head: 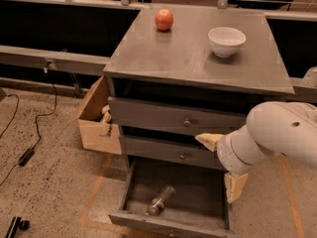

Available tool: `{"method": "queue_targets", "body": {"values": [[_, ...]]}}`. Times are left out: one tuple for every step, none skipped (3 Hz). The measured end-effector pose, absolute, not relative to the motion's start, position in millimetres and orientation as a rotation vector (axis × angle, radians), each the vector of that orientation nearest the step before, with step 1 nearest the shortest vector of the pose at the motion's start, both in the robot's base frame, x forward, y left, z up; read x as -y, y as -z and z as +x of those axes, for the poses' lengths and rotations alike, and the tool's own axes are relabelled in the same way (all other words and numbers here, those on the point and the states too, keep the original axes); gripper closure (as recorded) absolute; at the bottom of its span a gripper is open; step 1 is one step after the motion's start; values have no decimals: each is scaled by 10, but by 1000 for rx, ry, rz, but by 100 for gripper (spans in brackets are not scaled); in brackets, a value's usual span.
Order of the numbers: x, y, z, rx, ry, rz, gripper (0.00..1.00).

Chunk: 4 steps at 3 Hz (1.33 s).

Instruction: Pick water bottle from bottom drawer and place on counter

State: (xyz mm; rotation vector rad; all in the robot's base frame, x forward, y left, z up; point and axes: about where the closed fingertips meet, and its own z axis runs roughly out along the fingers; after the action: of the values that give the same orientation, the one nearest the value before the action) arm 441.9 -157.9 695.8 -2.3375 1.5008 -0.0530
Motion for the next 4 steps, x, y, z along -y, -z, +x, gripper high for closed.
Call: {"method": "queue_targets", "body": {"values": [[1389,-6394,4636,-1312,73,-2418,0],[1175,-5756,4844,-1036,90,-2529,0],[968,-5181,4965,-795,152,-2645,0],[842,-4658,4995,-692,193,-2718,0]]}}
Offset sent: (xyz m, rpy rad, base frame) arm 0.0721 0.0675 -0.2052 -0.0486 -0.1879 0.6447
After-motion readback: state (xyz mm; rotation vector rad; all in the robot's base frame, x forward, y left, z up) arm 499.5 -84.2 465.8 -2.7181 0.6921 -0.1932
